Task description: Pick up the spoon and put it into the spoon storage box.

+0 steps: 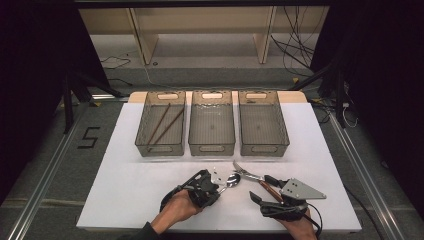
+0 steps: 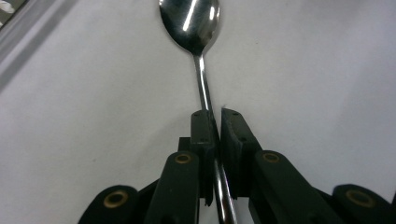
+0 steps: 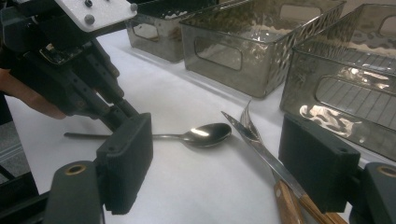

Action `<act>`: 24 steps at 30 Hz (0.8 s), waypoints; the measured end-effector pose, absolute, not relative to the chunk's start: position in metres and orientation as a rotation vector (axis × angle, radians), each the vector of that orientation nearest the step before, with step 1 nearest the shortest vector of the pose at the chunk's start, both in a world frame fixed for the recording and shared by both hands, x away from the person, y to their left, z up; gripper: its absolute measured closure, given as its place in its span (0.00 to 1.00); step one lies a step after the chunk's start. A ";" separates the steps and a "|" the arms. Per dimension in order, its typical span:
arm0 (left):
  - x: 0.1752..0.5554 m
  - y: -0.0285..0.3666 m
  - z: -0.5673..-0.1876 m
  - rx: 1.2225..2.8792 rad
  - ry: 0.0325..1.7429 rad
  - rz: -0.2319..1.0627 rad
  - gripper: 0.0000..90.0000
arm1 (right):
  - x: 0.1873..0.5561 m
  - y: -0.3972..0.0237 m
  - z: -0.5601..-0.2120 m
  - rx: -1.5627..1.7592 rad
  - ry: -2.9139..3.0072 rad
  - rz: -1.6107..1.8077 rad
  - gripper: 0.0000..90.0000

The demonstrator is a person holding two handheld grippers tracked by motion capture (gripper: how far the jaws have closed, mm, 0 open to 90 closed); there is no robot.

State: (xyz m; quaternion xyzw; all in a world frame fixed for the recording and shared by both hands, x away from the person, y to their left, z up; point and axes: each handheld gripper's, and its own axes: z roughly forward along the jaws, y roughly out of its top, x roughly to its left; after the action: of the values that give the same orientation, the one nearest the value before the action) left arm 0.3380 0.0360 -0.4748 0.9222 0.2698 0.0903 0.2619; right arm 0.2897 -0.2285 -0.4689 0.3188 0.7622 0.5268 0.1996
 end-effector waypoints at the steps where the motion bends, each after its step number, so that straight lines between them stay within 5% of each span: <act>1: 0.338 0.037 -0.473 2.489 0.727 0.250 0.94 | 0.290 -0.229 -0.469 0.891 2.131 1.472 0.30; 24: 0.344 0.045 -0.468 2.448 0.794 0.256 0.97 | 0.289 -0.228 -0.469 0.890 2.132 1.473 0.30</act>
State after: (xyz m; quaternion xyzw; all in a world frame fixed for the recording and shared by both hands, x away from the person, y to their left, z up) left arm 0.3443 0.0447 -0.4680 0.9103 0.2951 0.0954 0.2740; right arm 0.2894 -0.2285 -0.4685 0.3184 0.7624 0.5268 0.1997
